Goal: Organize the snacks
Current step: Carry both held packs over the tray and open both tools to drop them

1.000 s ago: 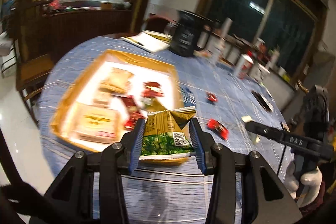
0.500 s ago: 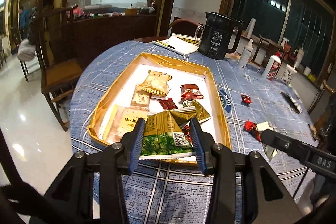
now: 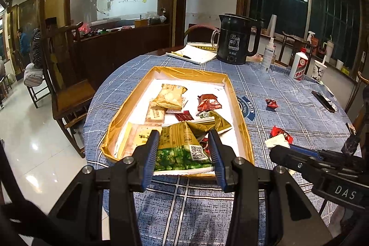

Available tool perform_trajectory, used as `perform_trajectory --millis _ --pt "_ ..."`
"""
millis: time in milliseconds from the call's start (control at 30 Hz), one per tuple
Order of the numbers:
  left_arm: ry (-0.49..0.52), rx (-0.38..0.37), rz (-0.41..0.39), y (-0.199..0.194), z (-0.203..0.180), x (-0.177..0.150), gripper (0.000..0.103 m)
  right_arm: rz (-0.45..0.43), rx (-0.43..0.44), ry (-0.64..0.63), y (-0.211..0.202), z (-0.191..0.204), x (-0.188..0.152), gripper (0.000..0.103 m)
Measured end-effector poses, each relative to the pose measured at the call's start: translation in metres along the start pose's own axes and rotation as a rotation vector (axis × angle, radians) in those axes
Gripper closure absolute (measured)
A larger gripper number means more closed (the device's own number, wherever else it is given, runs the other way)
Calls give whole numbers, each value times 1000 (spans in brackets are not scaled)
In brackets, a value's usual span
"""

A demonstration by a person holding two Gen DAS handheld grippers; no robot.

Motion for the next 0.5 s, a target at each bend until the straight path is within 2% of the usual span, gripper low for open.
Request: perform_trajectory --millis 500 --pt "-2 -16 10 -2 1 -2 58 10 -17 -5 7 7 -1 81"
Point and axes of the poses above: each gripper's, at about its wrist camera, not at the fingertips, and y roughly the way its jaws point, z to its left, x to its top, the point moved 8 cm from there along y, roughly the way its jaws point, and after that the axes turned 14 degrees about z, right-handed, at the moved point
